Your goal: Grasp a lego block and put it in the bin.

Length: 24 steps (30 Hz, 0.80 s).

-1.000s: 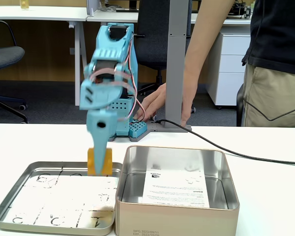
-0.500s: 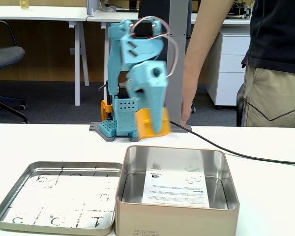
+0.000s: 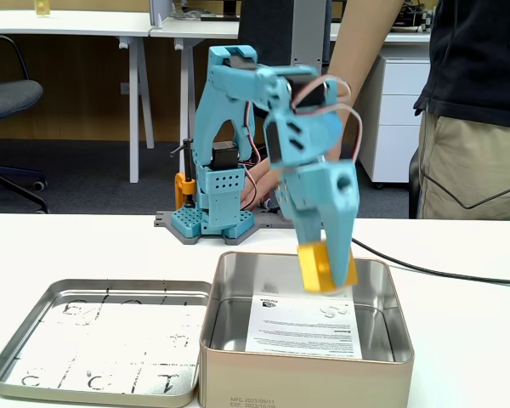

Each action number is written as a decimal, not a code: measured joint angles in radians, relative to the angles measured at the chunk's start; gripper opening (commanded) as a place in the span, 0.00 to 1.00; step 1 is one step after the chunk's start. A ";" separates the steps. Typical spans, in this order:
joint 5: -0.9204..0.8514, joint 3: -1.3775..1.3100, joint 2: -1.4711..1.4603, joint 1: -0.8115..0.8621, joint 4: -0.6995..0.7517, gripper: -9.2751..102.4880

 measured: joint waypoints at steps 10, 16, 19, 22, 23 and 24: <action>-0.055 0.000 -0.192 0.003 0.000 0.08; -0.106 0.078 -0.202 0.008 -0.002 0.08; -0.107 0.129 -0.199 0.008 -0.002 0.08; -0.106 0.161 -0.176 0.008 -0.008 0.08; -0.104 0.163 -0.169 0.008 -0.009 0.08; -0.107 0.166 -0.163 0.008 -0.009 0.08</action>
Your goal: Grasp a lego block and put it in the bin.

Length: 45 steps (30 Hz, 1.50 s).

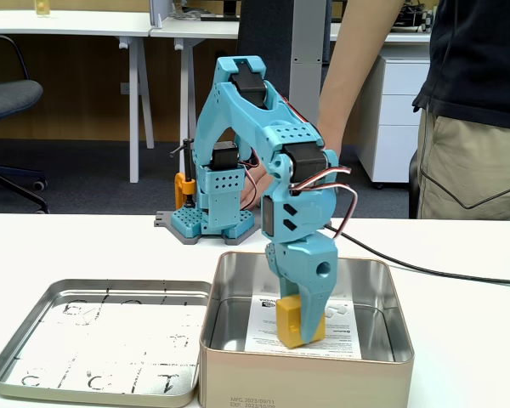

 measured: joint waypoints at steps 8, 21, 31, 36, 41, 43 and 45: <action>0.114 0.000 0.040 0.000 0.000 0.15; 0.242 0.003 0.176 0.054 -0.015 0.42; 0.242 -0.092 0.255 0.298 -0.015 0.20; 0.242 -0.097 0.258 0.390 0.020 0.09; 0.242 -0.017 0.259 0.454 0.018 0.08; 0.242 0.020 0.259 0.459 0.015 0.08; 0.242 0.048 0.259 0.453 0.005 0.08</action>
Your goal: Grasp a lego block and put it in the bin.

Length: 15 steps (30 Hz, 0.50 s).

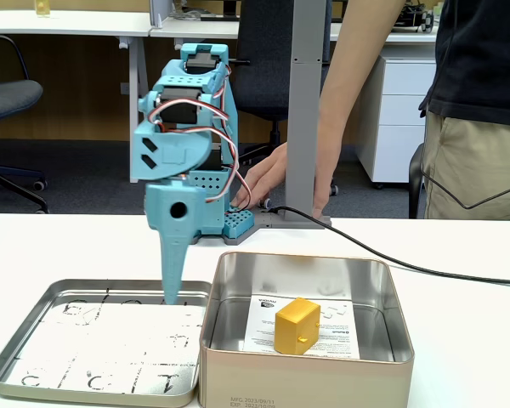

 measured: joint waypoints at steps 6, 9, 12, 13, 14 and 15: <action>0.000 0.055 0.000 0.000 -0.031 0.08; 0.002 0.080 0.000 0.003 -0.032 0.08; 0.000 0.107 0.000 0.005 -0.046 0.08; 0.000 0.117 0.002 0.005 -0.052 0.08; 0.002 0.132 0.002 0.008 -0.052 0.08; 0.002 0.143 0.008 0.012 -0.055 0.08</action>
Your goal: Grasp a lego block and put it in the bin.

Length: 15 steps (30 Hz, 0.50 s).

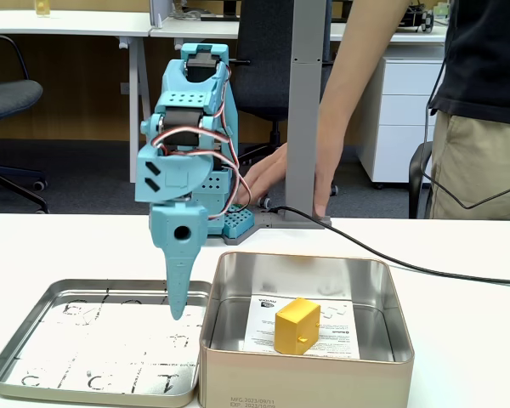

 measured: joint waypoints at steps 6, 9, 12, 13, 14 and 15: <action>0.000 0.037 0.011 0.006 -0.031 0.08; 0.000 0.040 0.011 0.006 -0.037 0.08; -0.002 0.040 0.011 0.006 -0.049 0.08; -0.002 0.040 0.011 0.006 -0.049 0.08; -0.002 0.040 0.011 0.006 -0.057 0.08; -0.002 0.040 0.011 0.006 -0.063 0.08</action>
